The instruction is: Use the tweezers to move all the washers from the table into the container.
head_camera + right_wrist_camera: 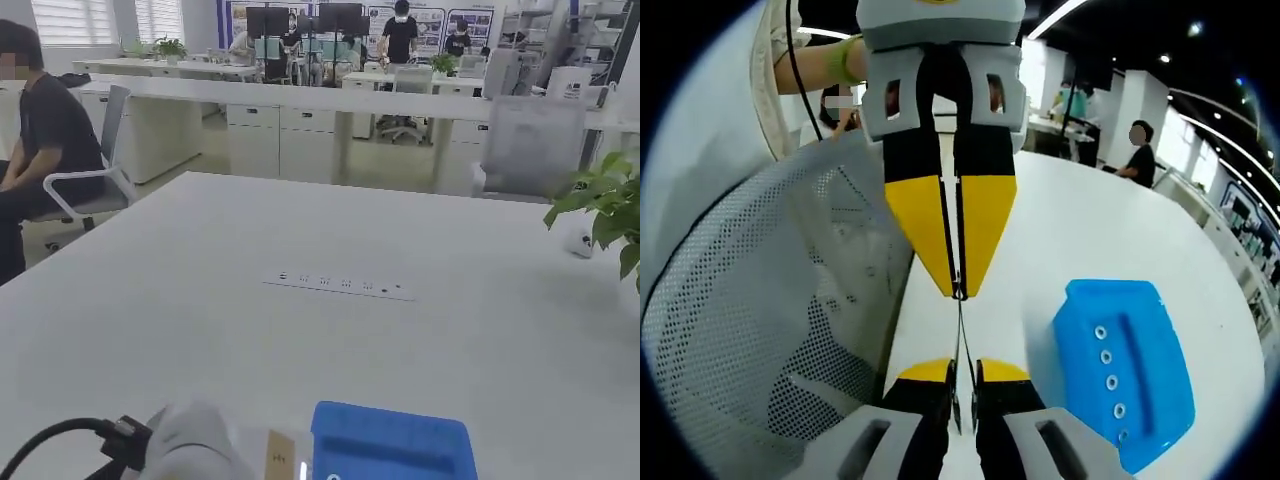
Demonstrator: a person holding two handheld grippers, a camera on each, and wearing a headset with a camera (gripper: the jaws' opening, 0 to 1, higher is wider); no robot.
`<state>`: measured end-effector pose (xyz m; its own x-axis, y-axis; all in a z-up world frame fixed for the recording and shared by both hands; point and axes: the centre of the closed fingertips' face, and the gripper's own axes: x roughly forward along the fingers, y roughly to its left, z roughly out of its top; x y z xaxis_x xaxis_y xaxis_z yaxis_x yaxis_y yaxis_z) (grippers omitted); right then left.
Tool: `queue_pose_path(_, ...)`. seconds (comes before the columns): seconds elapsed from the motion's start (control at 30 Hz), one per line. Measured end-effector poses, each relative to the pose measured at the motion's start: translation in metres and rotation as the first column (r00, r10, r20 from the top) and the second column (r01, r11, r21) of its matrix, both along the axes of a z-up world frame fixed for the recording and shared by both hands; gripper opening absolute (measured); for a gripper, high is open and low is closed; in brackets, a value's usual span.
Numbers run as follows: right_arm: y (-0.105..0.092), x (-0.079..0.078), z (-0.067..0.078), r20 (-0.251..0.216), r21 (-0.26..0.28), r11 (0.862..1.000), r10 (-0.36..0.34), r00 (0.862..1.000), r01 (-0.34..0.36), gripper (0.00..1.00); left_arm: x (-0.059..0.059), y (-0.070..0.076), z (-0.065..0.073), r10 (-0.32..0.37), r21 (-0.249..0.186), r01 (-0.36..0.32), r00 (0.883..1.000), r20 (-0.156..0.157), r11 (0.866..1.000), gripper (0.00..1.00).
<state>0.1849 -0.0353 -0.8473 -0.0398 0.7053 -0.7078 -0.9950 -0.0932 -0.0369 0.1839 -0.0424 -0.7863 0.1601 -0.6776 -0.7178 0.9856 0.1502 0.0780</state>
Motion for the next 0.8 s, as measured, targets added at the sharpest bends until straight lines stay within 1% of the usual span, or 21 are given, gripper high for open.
queue_pose_path(0.07,-0.002,0.002,-0.005,-0.019,-0.003,0.999,-0.039,0.999,0.039,0.06,0.002,0.004,-0.001,-0.003,-0.002,0.003,1.000,-0.009,1.000,0.00)
queue_pose_path(0.13,-0.002,0.001,-0.007,-0.037,0.009,0.998,-0.056,0.998,0.057,0.09,0.003,0.007,-0.004,-0.009,0.013,0.010,1.000,-0.022,1.000,0.00)
queue_pose_path(0.17,0.003,0.000,-0.004,-0.062,0.059,0.994,-0.083,0.995,0.087,0.11,0.004,0.012,-0.008,-0.019,0.037,0.020,1.000,-0.021,0.999,0.00)
queue_pose_path(0.2,0.001,-0.001,-0.004,-0.080,0.057,0.993,-0.102,0.992,0.107,0.13,0.005,0.013,-0.009,-0.020,0.045,0.021,1.000,-0.022,0.999,0.00)
queue_pose_path(0.3,-0.007,0.003,-0.004,-0.046,0.061,0.987,-0.145,0.988,0.148,0.19,0.005,0.021,-0.018,-0.028,0.082,0.030,0.999,-0.030,0.996,0.00)
queue_pose_path(0.37,-0.011,0.003,0.000,-0.049,0.081,0.981,-0.174,0.983,0.178,0.23,0.006,0.024,-0.023,-0.027,0.099,0.031,0.999,-0.036,0.995,0.00)
queue_pose_path(0.43,-0.018,0.004,0.009,-0.061,0.118,0.968,-0.216,0.974,0.222,0.24,0.007,0.030,-0.032,-0.025,0.126,0.031,0.998,-0.053,0.992,0.00)
queue_pose_path(0.53,-0.029,0.004,0.017,-0.069,0.134,0.960,-0.240,0.968,0.248,0.25,0.008,0.034,-0.043,-0.022,0.157,0.034,0.997,-0.074,0.987,0.00)
queue_pose_path(0.6,-0.039,0.006,0.023,-0.065,0.144,0.948,-0.276,0.959,0.283,0.25,0.009,0.038,-0.051,-0.023,0.186,0.038,0.996,-0.085,0.982,0.00)
queue_pose_path(0.63,-0.046,0.009,0.028,-0.078,0.154,0.932,-0.319,0.945,0.327,0.25,0.009,0.039,-0.054,-0.023,0.195,0.041,0.995,-0.092,0.980,0.00)
queue_pose_path(0.7,-0.054,0.013,0.036,-0.081,0.178,0.913,-0.357,0.931,0.366,0.26,0.008,0.041,-0.062,-0.027,0.221,0.049,0.995,-0.101,0.974,0.00)
queue_pose_path(0.77,-0.066,0.017,0.046,-0.074,0.200,0.889,-0.405,0.911,0.412,0.26,0.008,0.042,-0.068,-0.024,0.238,0.050,0.993,-0.112,0.970,0.00)
queue_pose_path(0.8,-0.071,0.018,0.049,-0.070,0.208,0.882,-0.418,0.906,0.423,0.27,0.007,0.043,-0.072,-0.022,0.249,0.051,0.993,-0.119,0.967,0.00)
